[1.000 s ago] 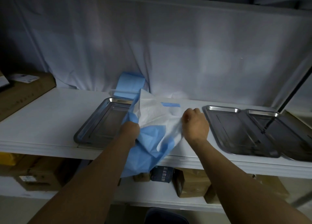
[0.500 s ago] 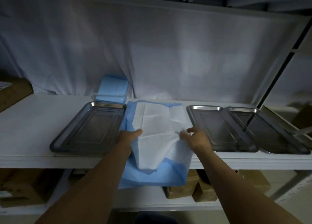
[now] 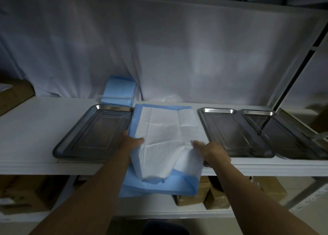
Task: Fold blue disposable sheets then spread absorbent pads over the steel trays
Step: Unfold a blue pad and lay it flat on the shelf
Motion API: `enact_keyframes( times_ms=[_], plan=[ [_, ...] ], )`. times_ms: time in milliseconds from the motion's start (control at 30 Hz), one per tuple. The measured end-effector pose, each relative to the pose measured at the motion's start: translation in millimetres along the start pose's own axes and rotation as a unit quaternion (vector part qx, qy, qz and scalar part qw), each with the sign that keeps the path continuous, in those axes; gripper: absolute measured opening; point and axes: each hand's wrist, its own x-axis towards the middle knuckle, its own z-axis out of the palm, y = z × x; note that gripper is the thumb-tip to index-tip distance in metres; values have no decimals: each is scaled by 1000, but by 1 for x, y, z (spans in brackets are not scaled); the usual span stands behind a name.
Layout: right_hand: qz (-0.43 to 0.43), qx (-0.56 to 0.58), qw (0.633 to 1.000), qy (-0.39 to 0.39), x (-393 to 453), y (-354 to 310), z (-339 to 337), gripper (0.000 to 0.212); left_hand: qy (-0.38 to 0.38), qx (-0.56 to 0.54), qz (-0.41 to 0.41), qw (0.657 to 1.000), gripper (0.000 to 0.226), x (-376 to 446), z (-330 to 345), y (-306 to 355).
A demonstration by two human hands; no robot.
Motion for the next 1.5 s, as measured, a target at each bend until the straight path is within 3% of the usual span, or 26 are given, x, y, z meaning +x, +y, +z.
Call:
enact_keyframes(
  times_ms=[67, 133, 167, 233, 267, 333, 400, 467, 567, 633, 733, 800, 867, 967, 1100, 1233, 1367, 1433, 1500],
  plan=[
    [2, 38, 998, -51, 3, -1, 5, 35, -59, 15, 37, 997, 70, 0, -2, -4],
    [-15, 44, 997, -53, 7, -3, 8, 26, -91, 56, 22, 994, 36, -1, 2, -7],
    [-33, 21, 999, -34, 9, -6, 7, 24, -93, 76, 17, 993, 19, -5, 2, -4],
    [-75, -10, 997, 26, 12, -13, 3, 23, -93, 69, 7, 993, 35, 2, 8, -5],
    [-92, -1, 994, 56, 15, -18, 0, 24, -93, 60, 15, 994, 33, 4, 10, -4],
    [-119, 53, 986, 100, 24, -27, -6, 29, -95, 54, 38, 993, 8, 7, 16, 0],
    [-132, 85, 983, 97, 32, -33, -10, 37, -80, 41, 45, 995, 38, 13, 20, 1],
    [-134, 76, 985, 81, 31, -30, -6, 39, -65, 40, 60, 995, 47, 19, 23, -2],
    [-162, 60, 977, 124, 21, -15, 6, 36, -78, -8, 48, 996, 42, 20, 22, -1],
    [-195, 53, 969, 140, 13, -7, 13, 24, -78, -27, 61, 995, 19, 18, 18, 3],
    [-251, -8, 960, 121, 3, 2, 16, 18, -14, 79, 130, 988, 34, 13, 16, 8],
    [-277, -50, 955, 93, -5, 4, 12, 22, 62, 183, 188, 963, 39, -2, 13, 15],
    [-302, -126, 943, 61, -12, 5, 8, 33, 84, 215, 267, 936, 42, -19, 12, 27],
    [-317, -284, 903, 58, -20, 5, 6, 45, -2, 296, 294, 909, 55, -40, 12, 42],
    [-320, -338, 877, 119, -25, 9, 13, 34, -136, 441, 210, 862, 68, -54, 18, 32],
    [-312, -271, 894, 172, -28, 16, 17, 22, -147, 480, 157, 851, 73, -43, 20, 8],
    [-218, -60, 936, 269, -35, 34, 8, 13, -147, 492, 187, 838, 64, -37, 19, -5],
    [-167, 20, 948, 270, -40, 44, 5, 13, -131, 506, 205, 828, 52, -37, 22, -9],
    [-202, -26, 955, 216, -42, 51, 7, 24, -106, 492, 203, 840, 46, -41, 23, -9]
  ],
)
